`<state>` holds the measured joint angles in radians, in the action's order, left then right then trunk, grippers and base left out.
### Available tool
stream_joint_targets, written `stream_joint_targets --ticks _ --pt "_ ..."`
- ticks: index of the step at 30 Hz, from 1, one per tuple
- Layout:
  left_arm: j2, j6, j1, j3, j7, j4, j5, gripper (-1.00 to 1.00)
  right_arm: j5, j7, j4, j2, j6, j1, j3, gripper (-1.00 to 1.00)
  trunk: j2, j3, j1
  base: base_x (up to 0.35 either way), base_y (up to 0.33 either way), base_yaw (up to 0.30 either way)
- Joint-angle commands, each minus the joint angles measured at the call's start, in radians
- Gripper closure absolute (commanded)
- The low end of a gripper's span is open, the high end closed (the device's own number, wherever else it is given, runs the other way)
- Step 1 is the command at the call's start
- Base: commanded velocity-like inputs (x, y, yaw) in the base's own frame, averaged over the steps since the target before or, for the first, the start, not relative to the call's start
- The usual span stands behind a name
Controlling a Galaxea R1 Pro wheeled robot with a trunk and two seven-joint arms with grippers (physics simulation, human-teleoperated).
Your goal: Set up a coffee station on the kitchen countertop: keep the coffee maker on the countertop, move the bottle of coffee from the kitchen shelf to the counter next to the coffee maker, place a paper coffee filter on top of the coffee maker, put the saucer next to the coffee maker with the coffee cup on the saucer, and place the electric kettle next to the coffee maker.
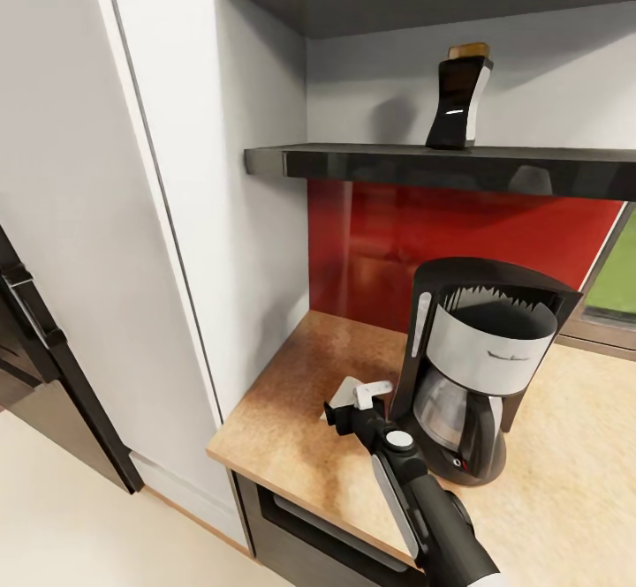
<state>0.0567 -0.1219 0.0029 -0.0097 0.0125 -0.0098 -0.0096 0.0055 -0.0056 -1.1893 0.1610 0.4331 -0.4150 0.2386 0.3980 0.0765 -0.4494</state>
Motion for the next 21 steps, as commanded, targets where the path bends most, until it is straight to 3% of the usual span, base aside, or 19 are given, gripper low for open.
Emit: stream_joint_targets --ticks 1,8,15,21 --pt "0.0 -0.002 0.0 -0.001 0.001 -0.001 -0.001 -1.0 0.001 -0.001 -0.001 0.0 0.006 -0.001 0.0 -1.0 0.002 0.002 -0.001 0.0 0.0 0.0" --pt "-0.001 -0.002 0.0 -0.001 0.001 -0.001 -0.001 -1.0 0.001 -0.003 -0.001 0.0 0.006 -0.001 -0.001 -1.0 0.002 0.002 -0.001 0.0 0.0 0.0" --pt "0.0 -0.002 0.0 -0.001 0.001 -0.001 -0.001 -1.0 0.0 -0.088 -0.001 0.0 0.006 -0.001 0.0 -1.0 0.002 0.002 -0.001 0.0 0.0 0.0" --pt "0.001 -0.002 0.0 -0.001 0.001 -0.001 -0.001 -1.0 -0.001 -0.098 0.0 0.0 0.005 -0.001 0.001 -1.0 0.002 0.002 -0.001 0.001 0.0 0.0"
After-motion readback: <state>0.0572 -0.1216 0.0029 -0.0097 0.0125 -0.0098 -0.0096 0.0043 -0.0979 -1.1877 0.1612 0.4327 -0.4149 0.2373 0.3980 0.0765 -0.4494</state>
